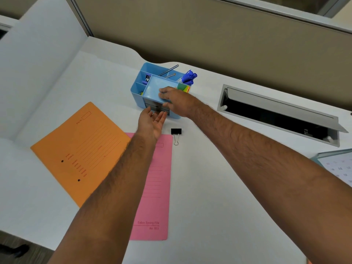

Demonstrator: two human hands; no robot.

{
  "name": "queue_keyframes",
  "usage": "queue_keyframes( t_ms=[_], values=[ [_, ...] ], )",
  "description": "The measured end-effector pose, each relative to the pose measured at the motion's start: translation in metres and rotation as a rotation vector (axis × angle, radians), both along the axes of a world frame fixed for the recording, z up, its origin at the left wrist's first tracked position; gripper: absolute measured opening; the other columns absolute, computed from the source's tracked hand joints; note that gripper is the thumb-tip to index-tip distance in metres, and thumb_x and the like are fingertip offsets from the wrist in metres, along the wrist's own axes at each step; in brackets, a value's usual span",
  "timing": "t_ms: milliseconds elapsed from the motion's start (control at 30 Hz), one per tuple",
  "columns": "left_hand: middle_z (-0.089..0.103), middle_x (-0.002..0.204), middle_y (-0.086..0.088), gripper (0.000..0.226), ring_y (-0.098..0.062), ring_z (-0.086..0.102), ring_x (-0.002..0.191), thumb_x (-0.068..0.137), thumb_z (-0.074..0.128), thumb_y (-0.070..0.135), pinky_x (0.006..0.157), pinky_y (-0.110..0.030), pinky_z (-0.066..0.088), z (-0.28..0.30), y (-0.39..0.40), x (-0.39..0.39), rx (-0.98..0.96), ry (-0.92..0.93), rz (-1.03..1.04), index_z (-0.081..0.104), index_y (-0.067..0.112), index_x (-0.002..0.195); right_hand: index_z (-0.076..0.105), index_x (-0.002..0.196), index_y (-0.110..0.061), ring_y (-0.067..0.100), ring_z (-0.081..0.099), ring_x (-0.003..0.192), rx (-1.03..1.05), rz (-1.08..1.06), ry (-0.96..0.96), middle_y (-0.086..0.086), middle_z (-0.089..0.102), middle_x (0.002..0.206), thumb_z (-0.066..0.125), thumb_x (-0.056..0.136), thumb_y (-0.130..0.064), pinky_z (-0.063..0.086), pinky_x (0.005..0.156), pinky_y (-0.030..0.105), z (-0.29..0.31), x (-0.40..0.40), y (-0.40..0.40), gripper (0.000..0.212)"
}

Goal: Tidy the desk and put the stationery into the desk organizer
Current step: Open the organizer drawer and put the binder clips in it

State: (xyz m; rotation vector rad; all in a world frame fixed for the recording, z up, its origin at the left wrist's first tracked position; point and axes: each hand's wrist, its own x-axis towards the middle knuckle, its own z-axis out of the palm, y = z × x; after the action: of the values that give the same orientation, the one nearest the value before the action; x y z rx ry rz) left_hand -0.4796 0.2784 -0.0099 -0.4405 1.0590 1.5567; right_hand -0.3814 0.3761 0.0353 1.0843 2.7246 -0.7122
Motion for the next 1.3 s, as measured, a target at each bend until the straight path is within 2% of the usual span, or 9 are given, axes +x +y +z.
queue_keyframes(
  t_ms=[233,433,567,667,867,1033,1133,1233,1300],
  values=[
    [0.056,0.141,-0.021,0.049,-0.032,0.063,0.120,0.106,0.056,0.018,0.076,-0.037,0.063,0.004,-0.001,0.007,-0.017,0.057,0.011,0.041,0.005,0.151,0.049,0.150,-0.012,0.022,0.040,0.144,0.010,0.013,-0.006,0.004,0.036,0.162,0.058,0.103,-0.019,0.035,0.115,0.033,0.003,-0.002,0.001,0.049],
    [0.061,0.127,-0.015,0.030,-0.026,0.068,0.101,0.102,0.067,0.021,0.066,-0.033,0.065,0.000,-0.006,0.008,-0.115,0.164,-0.059,0.056,0.010,0.128,0.049,0.150,-0.013,0.022,0.040,0.144,0.011,0.018,-0.010,0.003,0.036,0.163,0.057,0.103,-0.017,0.032,0.117,0.032,0.004,-0.001,0.000,0.048],
    [0.063,0.102,-0.013,0.033,-0.020,0.069,0.087,0.097,0.073,0.016,0.070,-0.029,0.065,-0.007,-0.012,0.007,-0.232,0.299,-0.125,0.061,0.003,0.125,0.049,0.150,-0.014,0.024,0.042,0.142,-0.012,0.011,-0.013,0.001,0.034,0.163,0.056,0.104,-0.019,0.038,0.114,0.034,0.006,-0.001,0.000,0.047],
    [0.063,0.095,-0.013,0.034,-0.019,0.066,0.080,0.097,0.071,0.004,0.064,-0.025,0.063,-0.012,-0.016,0.002,-0.250,0.342,-0.140,0.060,-0.003,0.128,0.049,0.150,-0.014,0.023,0.043,0.140,-0.011,0.013,-0.012,0.001,0.035,0.162,0.056,0.104,-0.019,0.041,0.111,0.032,0.008,0.000,-0.001,0.047],
    [0.063,0.087,-0.010,0.024,-0.014,0.066,0.070,0.096,0.070,0.000,0.059,-0.022,0.060,-0.018,-0.024,-0.003,-0.296,0.402,-0.165,0.059,-0.002,0.117,0.049,0.150,-0.013,0.022,0.044,0.138,0.004,0.023,-0.020,0.002,0.035,0.162,0.056,0.104,-0.019,0.042,0.108,0.031,0.010,0.000,-0.002,0.047],
    [0.065,0.085,-0.011,0.022,-0.017,0.070,0.071,0.097,0.069,0.003,0.062,-0.024,0.062,-0.026,-0.034,-0.004,-0.271,0.451,-0.190,0.061,-0.002,0.118,0.049,0.150,-0.013,0.022,0.044,0.139,0.017,0.019,-0.029,0.003,0.035,0.162,0.056,0.104,-0.018,0.043,0.107,0.032,0.009,-0.002,-0.003,0.047],
    [0.071,0.091,-0.014,0.043,-0.020,0.076,0.076,0.098,0.068,0.005,0.066,-0.028,0.064,-0.028,-0.033,-0.004,-0.292,0.497,-0.226,0.053,-0.003,0.138,0.049,0.150,-0.013,0.023,0.044,0.139,0.033,0.024,-0.038,0.004,0.035,0.162,0.056,0.104,-0.017,0.042,0.110,0.033,0.008,-0.004,-0.004,0.047],
    [0.071,0.093,-0.014,0.048,-0.018,0.078,0.068,0.098,0.067,0.004,0.070,-0.030,0.065,-0.027,-0.035,0.000,-0.264,0.550,-0.284,0.050,-0.003,0.142,0.050,0.149,-0.013,0.023,0.044,0.139,0.030,0.020,-0.037,0.005,0.035,0.162,0.056,0.104,-0.016,0.039,0.112,0.032,0.007,-0.004,-0.004,0.046],
    [0.072,0.098,-0.016,0.051,-0.021,0.079,0.076,0.097,0.068,0.005,0.069,-0.028,0.065,-0.024,-0.036,0.002,-0.263,0.557,-0.284,0.045,0.001,0.143,0.051,0.148,-0.013,0.023,0.044,0.139,0.028,0.021,-0.041,0.005,0.035,0.162,0.056,0.103,-0.015,0.037,0.114,0.033,0.006,-0.004,-0.003,0.045]
  ],
)
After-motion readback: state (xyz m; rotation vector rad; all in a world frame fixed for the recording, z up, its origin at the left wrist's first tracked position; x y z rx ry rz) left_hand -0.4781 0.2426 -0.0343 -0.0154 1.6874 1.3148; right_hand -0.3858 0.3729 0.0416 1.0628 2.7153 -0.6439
